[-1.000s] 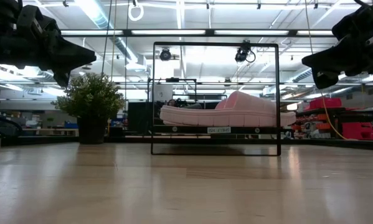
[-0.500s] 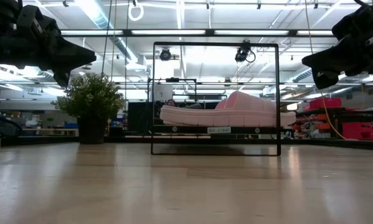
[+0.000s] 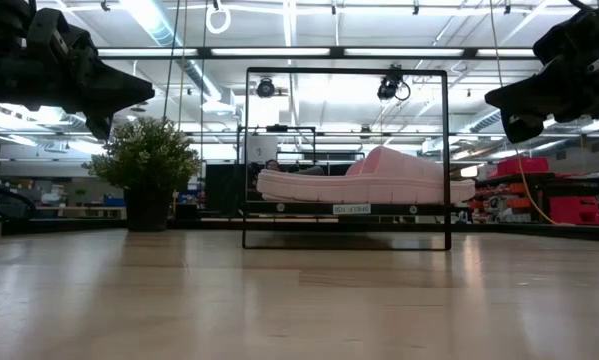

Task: Pick and place slides into the shelf
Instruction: Return to Home Position

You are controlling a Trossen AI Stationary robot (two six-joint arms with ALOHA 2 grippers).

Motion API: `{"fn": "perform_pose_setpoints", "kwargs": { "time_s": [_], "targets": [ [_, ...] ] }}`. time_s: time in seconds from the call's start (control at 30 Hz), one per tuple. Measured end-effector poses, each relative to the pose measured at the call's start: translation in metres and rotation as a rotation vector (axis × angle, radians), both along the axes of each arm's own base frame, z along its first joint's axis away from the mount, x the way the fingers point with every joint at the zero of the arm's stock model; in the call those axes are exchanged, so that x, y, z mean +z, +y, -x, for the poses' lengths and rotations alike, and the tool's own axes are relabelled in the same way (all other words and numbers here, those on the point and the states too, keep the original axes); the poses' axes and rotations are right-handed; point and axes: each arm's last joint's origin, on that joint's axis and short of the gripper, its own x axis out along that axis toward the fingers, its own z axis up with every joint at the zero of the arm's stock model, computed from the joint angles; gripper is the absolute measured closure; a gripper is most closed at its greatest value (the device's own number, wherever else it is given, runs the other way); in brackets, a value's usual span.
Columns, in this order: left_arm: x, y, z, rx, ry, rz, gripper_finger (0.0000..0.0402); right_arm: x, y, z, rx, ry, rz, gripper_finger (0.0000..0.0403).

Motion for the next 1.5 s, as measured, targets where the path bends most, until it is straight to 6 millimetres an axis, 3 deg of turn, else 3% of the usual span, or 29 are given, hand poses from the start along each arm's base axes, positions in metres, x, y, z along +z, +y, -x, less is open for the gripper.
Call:
{"fn": "perform_pose_setpoints", "kwargs": {
  "time_s": [1.5],
  "targets": [
    [0.0002,0.0000,0.0001,0.000,-0.001,0.000,0.0342,0.0001,0.0000,0.0000,0.000,0.000,0.000,0.0389]
  ]
}}
